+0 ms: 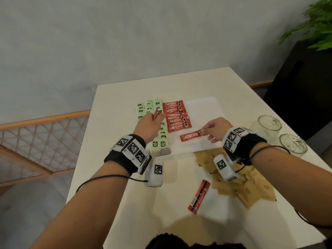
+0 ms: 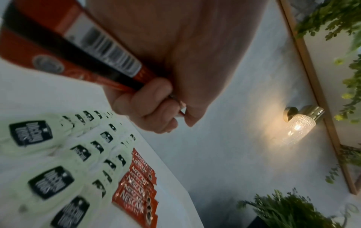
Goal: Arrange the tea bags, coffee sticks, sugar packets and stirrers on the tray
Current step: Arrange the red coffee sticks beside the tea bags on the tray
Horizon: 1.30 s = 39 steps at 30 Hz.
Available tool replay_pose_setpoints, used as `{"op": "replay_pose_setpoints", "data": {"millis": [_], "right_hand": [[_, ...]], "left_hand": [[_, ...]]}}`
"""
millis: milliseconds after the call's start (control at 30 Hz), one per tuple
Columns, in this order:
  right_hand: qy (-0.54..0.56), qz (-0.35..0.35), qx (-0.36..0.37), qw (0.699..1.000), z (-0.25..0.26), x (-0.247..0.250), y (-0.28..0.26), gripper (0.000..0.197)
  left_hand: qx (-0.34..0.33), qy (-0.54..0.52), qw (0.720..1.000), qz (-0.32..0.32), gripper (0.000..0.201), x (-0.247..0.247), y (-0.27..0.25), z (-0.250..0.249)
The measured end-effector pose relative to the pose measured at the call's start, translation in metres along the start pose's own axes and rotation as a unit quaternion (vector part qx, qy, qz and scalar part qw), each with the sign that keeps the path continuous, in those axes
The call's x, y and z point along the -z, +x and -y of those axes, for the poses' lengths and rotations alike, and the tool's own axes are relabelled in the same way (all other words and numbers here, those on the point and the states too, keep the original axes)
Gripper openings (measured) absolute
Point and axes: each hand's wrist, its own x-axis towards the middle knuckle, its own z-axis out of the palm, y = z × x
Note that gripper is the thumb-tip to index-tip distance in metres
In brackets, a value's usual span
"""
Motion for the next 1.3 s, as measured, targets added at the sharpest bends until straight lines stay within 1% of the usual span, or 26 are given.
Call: {"op": "replay_pose_setpoints", "data": {"millis": [133, 200, 300, 400, 500, 667, 800, 867, 933, 1000, 1033, 1067, 1133, 1200, 1300], "right_hand": [[-0.012, -0.001, -0.037, 0.999, 0.002, -0.019, 0.022, 0.012], [-0.008, -0.003, -0.048, 0.999, 0.005, -0.025, 0.032, 0.02], [0.001, -0.023, -0.067, 0.998, 0.011, -0.03, 0.044, 0.037], [0.01, -0.033, -0.075, 0.997, 0.016, -0.033, 0.053, 0.045], [0.011, -0.034, -0.076, 0.996, 0.018, -0.034, 0.059, 0.047], [0.008, -0.038, -0.071, 0.997, 0.019, -0.037, 0.065, 0.048], [-0.01, -0.039, -0.063, 0.997, 0.02, -0.035, 0.061, 0.048], [-0.033, -0.051, -0.038, 0.997, 0.018, -0.031, 0.057, 0.046], [-0.008, -0.054, 0.004, 0.999, 0.018, -0.026, 0.046, 0.036], [0.069, -0.033, 0.049, 0.996, 0.022, -0.024, 0.028, 0.023], [0.106, -0.015, 0.064, 0.992, 0.027, -0.023, 0.016, 0.022], [0.13, 0.008, 0.077, 0.988, 0.033, -0.023, 0.005, 0.023], [0.134, 0.06, 0.09, 0.985, 0.042, -0.022, -0.015, 0.029], [0.13, 0.093, 0.083, 0.984, 0.047, -0.022, -0.028, 0.033], [0.195, 0.103, 0.051, 0.974, 0.047, -0.021, -0.036, 0.028]], "left_hand": [[-0.006, -0.031, 0.999, 0.021, 0.026, 0.012, 0.011, 0.006], [-0.01, -0.038, 0.999, 0.028, 0.021, 0.015, 0.015, 0.009], [-0.003, -0.073, 0.997, 0.037, 0.012, 0.019, 0.02, 0.012], [0.009, -0.097, 0.994, 0.043, 0.01, 0.021, 0.026, 0.013], [0.023, -0.104, 0.993, 0.056, 0.017, 0.018, 0.032, 0.014], [0.044, -0.124, 0.987, 0.095, 0.014, 0.016, 0.031, 0.014], [0.044, -0.122, 0.986, 0.108, 0.019, 0.015, 0.025, 0.016], [0.048, -0.113, 0.986, 0.114, 0.021, 0.012, 0.021, 0.017], [0.048, -0.102, 0.986, 0.119, 0.024, 0.007, 0.017, 0.018], [0.045, -0.082, 0.988, 0.121, 0.025, 0.0, 0.013, 0.017], [0.043, -0.078, 0.989, 0.122, 0.024, -0.004, 0.011, 0.015], [0.039, -0.079, 0.988, 0.123, 0.023, -0.008, 0.009, 0.012], [0.025, -0.08, 0.989, 0.124, 0.026, -0.015, 0.004, 0.007], [-0.001, -0.062, 0.99, 0.125, 0.029, -0.022, 0.0, 0.003], [-0.045, -0.037, 0.991, 0.118, 0.026, -0.025, -0.004, 0.0]]}}
